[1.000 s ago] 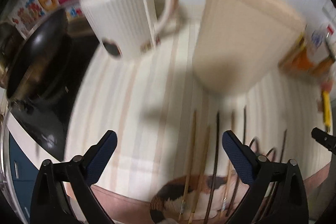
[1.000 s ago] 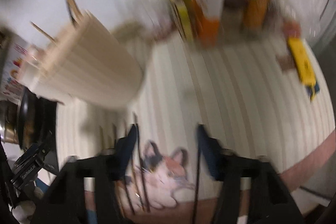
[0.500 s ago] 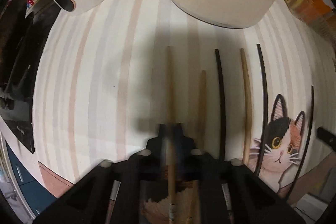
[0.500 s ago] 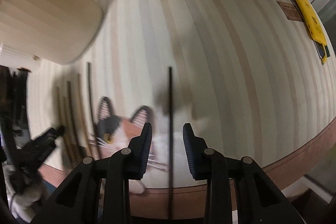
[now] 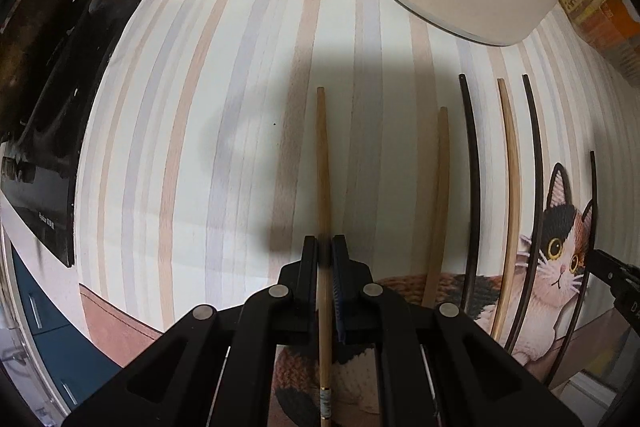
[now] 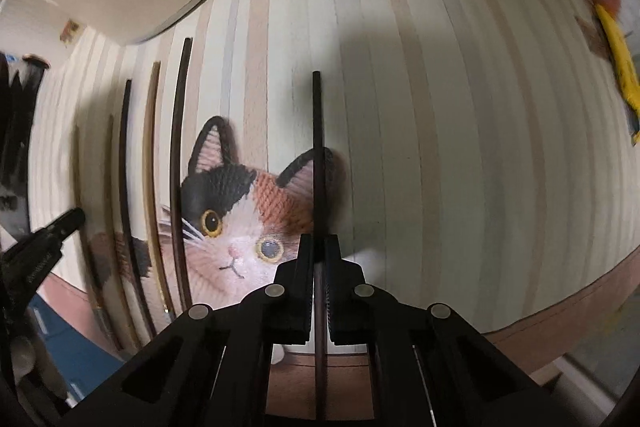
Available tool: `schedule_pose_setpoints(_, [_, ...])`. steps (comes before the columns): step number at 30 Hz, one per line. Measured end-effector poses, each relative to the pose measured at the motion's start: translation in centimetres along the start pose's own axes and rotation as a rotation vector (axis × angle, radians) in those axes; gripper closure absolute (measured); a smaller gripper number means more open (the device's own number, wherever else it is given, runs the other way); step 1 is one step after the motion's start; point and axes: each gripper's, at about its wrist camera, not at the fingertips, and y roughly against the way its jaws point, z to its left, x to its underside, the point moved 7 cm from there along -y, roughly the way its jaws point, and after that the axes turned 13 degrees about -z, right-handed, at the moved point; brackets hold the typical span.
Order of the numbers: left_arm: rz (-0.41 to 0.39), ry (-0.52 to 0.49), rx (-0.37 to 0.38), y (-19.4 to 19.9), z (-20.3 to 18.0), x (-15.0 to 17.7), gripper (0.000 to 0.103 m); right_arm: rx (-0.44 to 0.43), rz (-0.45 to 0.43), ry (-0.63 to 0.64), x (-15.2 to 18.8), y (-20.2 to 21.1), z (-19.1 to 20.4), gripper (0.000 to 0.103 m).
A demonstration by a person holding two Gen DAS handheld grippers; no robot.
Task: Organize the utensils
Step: 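Lift both chopsticks up out of the cat-printed holder with both tools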
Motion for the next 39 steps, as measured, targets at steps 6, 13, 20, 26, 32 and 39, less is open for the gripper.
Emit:
schedule_pose_setpoints(6, [-0.004,0.006,0.021,-0.1,0.7,-0.2,0.098,0.013,0.026,0.023,0.0,-0.2,0.7,0.098])
schedule_pose_setpoints(13, [-0.004,0.013,0.033,-0.7,1.2,-0.4,0.098,0.034,0.039,0.042,-0.8,-0.5,1.2,0.097])
schedule_pose_setpoints(20, [-0.007,-0.012,0.023,-0.9,0.7,-0.3,0.098,0.049,0.057,0.065,-1.0,-0.8,1.6,0.096])
schedule_pose_setpoints(26, [-0.019,-0.064,-0.004,-0.8,-0.3,-0.4,0.098,0.072,0.059,0.078,-0.9,-1.2,2.6,0.096])
schedule_pose_setpoints(32, [-0.047,-0.042,0.006,0.3,-0.9,-0.5,0.099,0.018,0.043,0.018,-0.7,-0.8,2.7,0.097])
schedule_pose_setpoints(39, [-0.181,-0.004,0.046,6.1,-0.5,-3.1,0.099,-0.032,-0.097,-0.03,-2.1,3.6,2.1,0.098])
